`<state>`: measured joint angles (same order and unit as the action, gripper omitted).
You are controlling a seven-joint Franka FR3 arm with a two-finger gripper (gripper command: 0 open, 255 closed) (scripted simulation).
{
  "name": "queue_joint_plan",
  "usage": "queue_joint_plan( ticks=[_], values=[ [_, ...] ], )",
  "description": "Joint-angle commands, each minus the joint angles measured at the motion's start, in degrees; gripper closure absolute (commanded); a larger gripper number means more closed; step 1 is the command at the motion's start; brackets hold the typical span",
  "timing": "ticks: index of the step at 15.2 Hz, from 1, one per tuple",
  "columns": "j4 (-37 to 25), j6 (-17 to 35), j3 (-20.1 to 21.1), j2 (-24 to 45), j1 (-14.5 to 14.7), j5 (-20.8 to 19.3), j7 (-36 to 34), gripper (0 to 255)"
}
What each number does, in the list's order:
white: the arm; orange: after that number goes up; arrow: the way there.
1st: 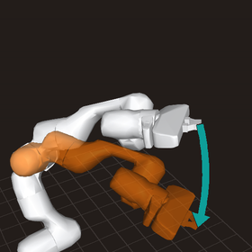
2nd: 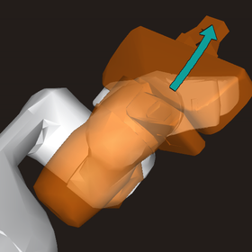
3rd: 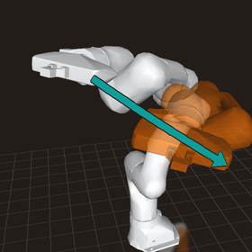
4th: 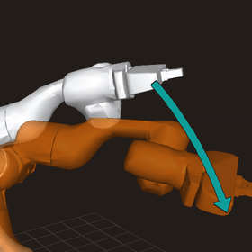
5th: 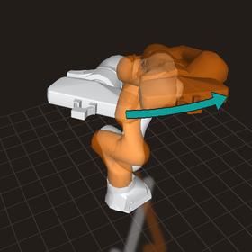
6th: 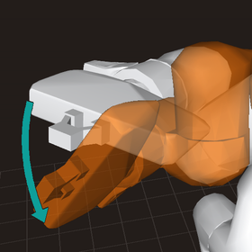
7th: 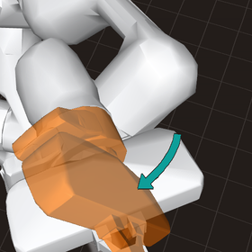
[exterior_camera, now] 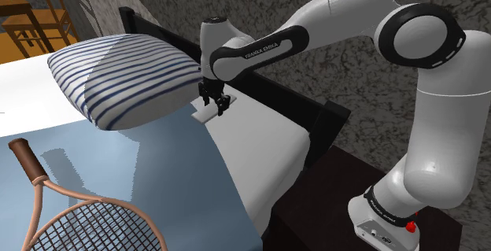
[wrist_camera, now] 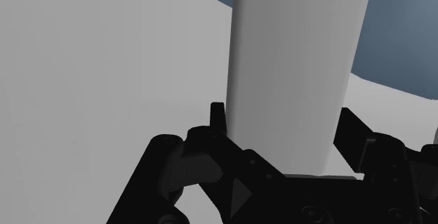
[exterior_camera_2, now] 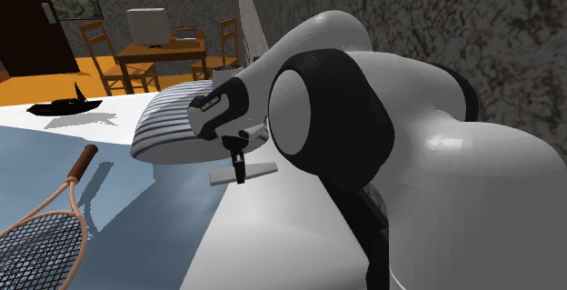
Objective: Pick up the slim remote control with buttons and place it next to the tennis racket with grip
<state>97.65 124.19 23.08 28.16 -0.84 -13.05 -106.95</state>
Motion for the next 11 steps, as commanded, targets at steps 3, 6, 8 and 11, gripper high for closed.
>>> queue_joint_plan(
  ticks=[3, 6, 8, 11],
  values=[
    [-1.10, -2.42, 0.43, -1.42, -0.19, 0.73, 0.41, 255],
    [-2.06, -4.27, 0.70, -2.40, -0.33, 1.25, 0.74, 255],
    [-2.76, -5.53, 0.86, -3.00, -0.41, 1.57, 0.95, 255],
    [-3.94, -7.46, 1.09, -3.83, -0.49, 2.02, 1.24, 255]
  ],
)
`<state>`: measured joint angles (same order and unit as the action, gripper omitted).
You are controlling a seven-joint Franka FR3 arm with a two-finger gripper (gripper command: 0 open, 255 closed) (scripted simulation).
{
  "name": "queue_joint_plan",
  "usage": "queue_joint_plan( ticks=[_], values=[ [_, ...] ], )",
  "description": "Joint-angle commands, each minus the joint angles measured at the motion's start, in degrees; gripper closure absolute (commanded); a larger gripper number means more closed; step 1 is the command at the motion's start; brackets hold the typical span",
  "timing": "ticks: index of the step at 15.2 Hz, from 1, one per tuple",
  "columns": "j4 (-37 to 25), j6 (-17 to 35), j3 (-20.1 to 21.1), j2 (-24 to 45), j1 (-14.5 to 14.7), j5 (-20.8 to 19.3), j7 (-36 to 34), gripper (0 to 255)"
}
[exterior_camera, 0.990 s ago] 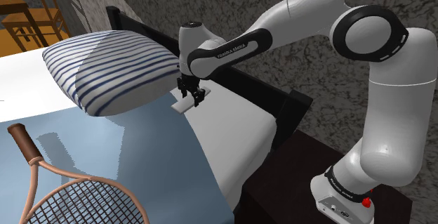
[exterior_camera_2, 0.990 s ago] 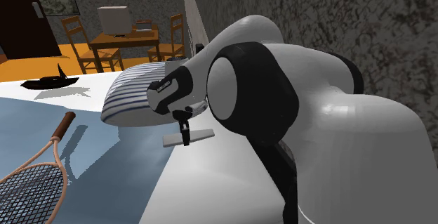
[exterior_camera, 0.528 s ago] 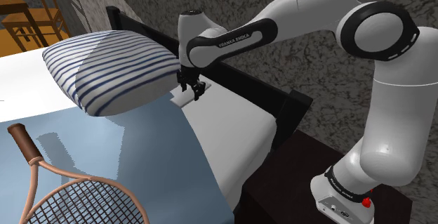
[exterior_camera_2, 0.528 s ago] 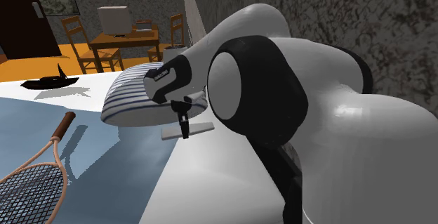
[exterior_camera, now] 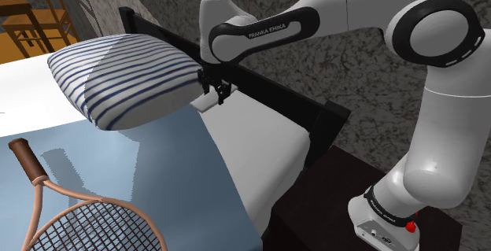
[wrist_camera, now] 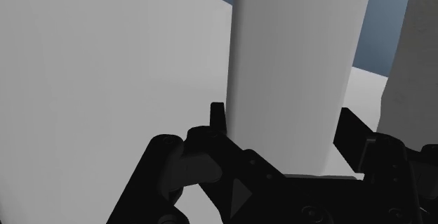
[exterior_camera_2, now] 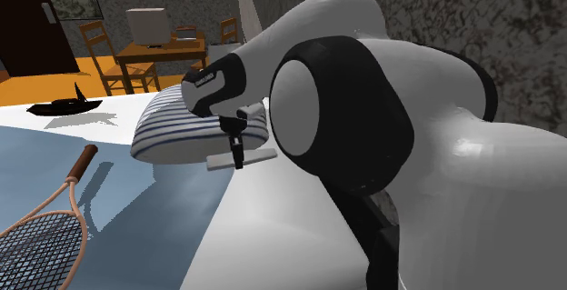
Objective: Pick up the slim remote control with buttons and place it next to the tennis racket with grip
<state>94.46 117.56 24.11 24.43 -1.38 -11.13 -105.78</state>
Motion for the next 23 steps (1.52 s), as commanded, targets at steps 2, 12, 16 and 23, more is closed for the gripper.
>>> queue_joint_plan(
  ticks=[2, 12, 16, 23],
  values=[
    [-1.60, -2.14, 0.20, -0.60, 0.01, 0.38, 0.25, 255],
    [-8.73, -5.58, 1.88, 3.84, 8.62, -2.12, -9.49, 255],
    [-14.26, -7.84, 2.26, 7.48, 13.54, -3.70, -14.04, 255],
    [-15.94, -6.28, 1.98, 11.03, 16.61, -5.19, -16.98, 255]
  ],
)
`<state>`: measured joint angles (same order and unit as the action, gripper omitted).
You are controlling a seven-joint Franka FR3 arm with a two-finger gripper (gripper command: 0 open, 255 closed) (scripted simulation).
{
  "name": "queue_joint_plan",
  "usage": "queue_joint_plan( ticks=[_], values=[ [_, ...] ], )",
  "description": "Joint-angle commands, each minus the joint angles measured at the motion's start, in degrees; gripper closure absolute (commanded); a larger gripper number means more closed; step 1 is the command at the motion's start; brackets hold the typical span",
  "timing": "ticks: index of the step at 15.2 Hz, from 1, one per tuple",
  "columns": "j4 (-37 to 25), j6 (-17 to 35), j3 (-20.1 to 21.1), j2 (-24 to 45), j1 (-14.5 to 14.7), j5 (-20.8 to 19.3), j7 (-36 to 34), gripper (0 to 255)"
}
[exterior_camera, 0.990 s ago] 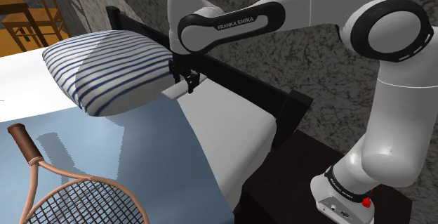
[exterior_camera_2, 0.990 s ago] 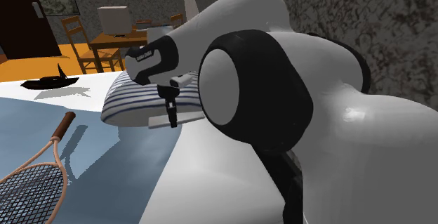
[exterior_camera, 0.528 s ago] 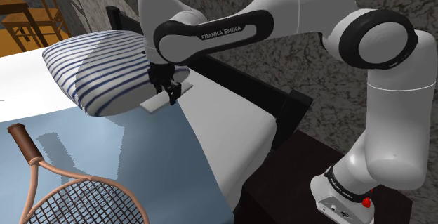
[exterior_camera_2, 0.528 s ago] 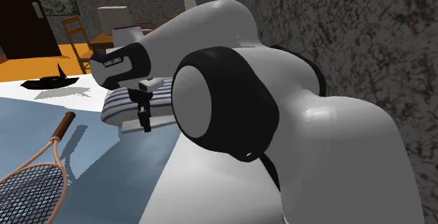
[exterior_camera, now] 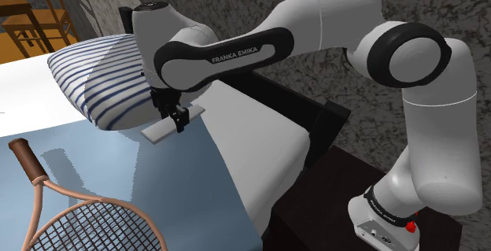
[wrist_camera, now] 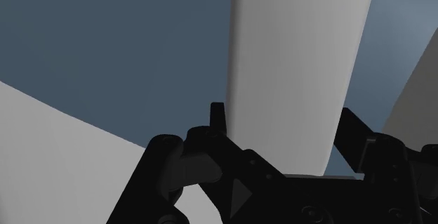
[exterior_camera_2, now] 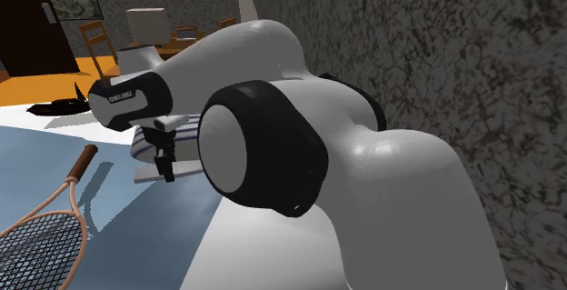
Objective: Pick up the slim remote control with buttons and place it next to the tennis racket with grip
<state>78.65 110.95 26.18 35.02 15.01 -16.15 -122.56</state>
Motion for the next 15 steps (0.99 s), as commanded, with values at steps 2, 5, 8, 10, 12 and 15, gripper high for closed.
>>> queue_joint_plan(
  ticks=[2, 5, 8, 10, 12, 15],
  values=[
    [0.75, 1.60, -0.24, 0.87, 0.19, -0.42, -0.38, 255],
    [1.93, 3.45, -0.48, 1.61, 0.19, -0.80, -0.65, 255],
    [2.95, 5.24, -0.75, 2.44, 0.24, -1.21, -0.93, 255],
    [3.55, 6.40, -0.95, 3.04, 0.29, -1.50, -1.12, 255],
    [4.09, 7.54, -1.16, 3.68, 0.36, -1.80, -1.31, 255],
    [4.76, 9.16, -1.49, 4.69, 0.49, -2.26, -1.60, 255]
  ],
)
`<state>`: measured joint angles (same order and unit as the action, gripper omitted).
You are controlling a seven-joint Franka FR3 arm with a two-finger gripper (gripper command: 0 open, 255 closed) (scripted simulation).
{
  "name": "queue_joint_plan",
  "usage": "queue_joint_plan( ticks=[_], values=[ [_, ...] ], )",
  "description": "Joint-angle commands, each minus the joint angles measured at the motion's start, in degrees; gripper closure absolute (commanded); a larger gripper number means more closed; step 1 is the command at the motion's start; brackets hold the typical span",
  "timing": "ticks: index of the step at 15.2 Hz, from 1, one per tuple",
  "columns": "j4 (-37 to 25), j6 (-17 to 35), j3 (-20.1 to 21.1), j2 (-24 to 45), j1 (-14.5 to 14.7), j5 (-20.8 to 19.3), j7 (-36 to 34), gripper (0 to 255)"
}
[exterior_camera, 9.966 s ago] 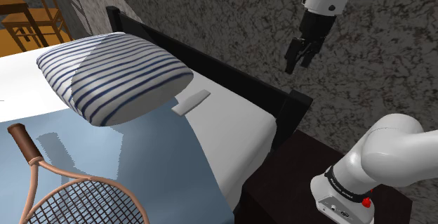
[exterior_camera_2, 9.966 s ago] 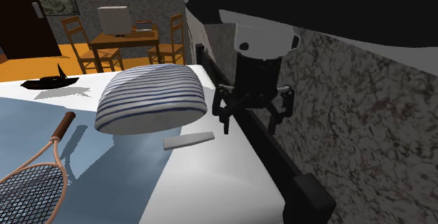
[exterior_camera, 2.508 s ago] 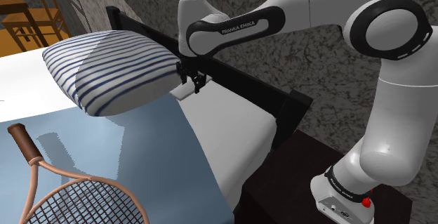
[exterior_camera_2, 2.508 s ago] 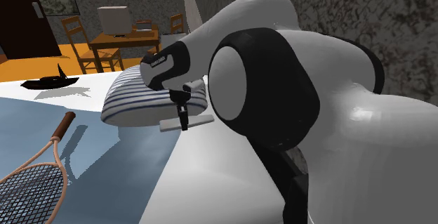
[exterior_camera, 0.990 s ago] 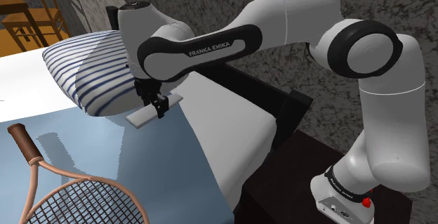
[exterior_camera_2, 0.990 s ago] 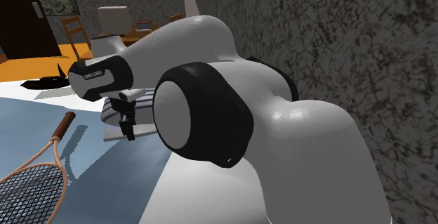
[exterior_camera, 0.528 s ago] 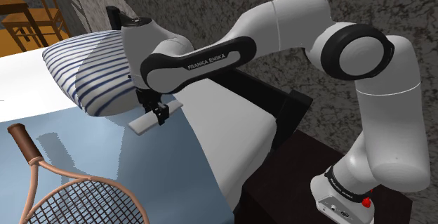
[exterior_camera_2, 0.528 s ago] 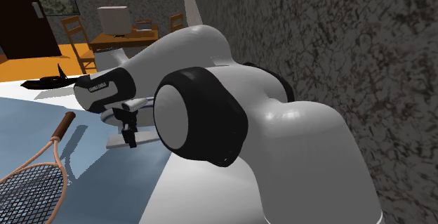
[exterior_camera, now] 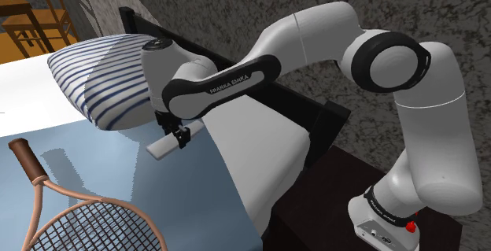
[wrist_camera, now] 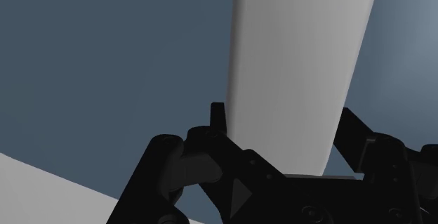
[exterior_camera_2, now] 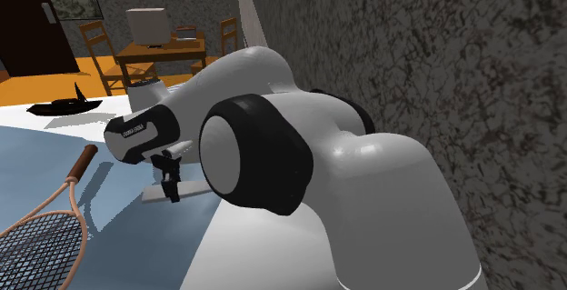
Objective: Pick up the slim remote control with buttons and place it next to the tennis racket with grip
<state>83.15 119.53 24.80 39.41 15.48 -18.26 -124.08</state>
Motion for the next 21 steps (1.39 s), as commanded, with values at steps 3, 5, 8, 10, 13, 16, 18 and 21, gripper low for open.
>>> queue_joint_plan(
  ticks=[3, 5, 8, 10, 13, 16, 18, 21],
  values=[
    [0.25, 0.58, -0.11, 0.30, 0.01, -0.15, -0.08, 255],
    [0.25, 0.58, -0.11, 0.30, 0.01, -0.15, -0.08, 255],
    [0.25, 0.58, -0.11, 0.30, 0.01, -0.15, -0.07, 0],
    [0.25, 0.58, -0.11, 0.31, 0.01, -0.15, -0.07, 0],
    [0.25, 0.58, -0.11, 0.31, 0.01, -0.15, -0.07, 0],
    [-1.51, -3.59, 0.71, -2.25, -0.29, 1.00, 0.62, 0],
    [-2.12, -4.74, 0.89, -2.83, -0.33, 1.29, 0.80, 0],
    [-2.12, -4.74, 0.89, -2.83, -0.33, 1.29, 0.80, 0]
  ],
)
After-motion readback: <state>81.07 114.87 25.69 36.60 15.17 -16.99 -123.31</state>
